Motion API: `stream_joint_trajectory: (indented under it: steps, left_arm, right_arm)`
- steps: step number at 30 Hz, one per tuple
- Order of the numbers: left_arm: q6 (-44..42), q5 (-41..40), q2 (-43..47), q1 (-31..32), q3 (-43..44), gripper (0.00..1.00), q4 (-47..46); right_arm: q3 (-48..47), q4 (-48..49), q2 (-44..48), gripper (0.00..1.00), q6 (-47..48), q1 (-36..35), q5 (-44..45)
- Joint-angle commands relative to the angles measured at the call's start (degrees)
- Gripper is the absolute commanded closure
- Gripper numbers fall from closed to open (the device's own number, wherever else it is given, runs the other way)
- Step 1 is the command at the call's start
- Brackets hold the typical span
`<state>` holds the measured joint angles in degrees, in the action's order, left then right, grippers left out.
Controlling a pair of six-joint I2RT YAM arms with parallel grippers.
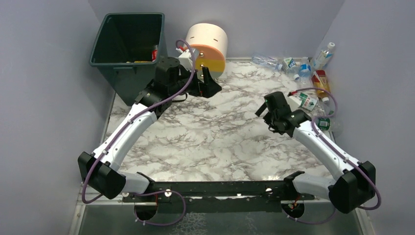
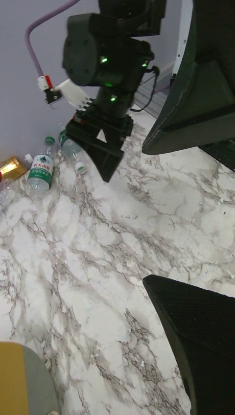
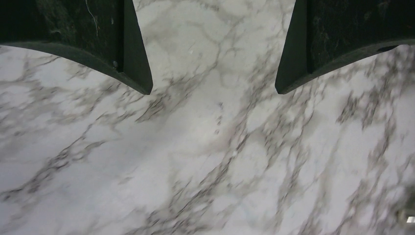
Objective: Put the plastic bottles in the bin
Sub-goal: Pick up the plastic bottle at the center of the board.
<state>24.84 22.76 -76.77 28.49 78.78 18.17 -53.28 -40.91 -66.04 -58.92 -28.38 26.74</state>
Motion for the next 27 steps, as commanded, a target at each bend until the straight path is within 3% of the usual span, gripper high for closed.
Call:
stream_joint_trajectory:
  steps: [1, 13, 22, 27]
  left_arm:
    - [-1.49, -3.34, 0.41, 2.56, 0.21, 0.01, 0.90]
    - [-2.88, -6.60, -1.21, 6.67, 2.49, 0.01, 4.48]
    - [-4.52, -7.91, -4.56, 8.98, 6.82, 0.01, 8.24]
    - [-5.16, -8.44, -6.16, 9.42, 8.89, 0.01, 9.95]
  right_arm:
    - [1.56, 1.66, -2.83, 0.01, 2.93, 11.10, -0.21]
    - [0.48, 5.88, -9.32, 0.01, 9.40, 34.67, -5.62]
    - [-1.63, 8.23, -14.71, 0.01, 9.51, 45.43, -8.46]
    - [-5.08, 8.32, -18.21, 0.01, 8.88, 48.04, -8.02]
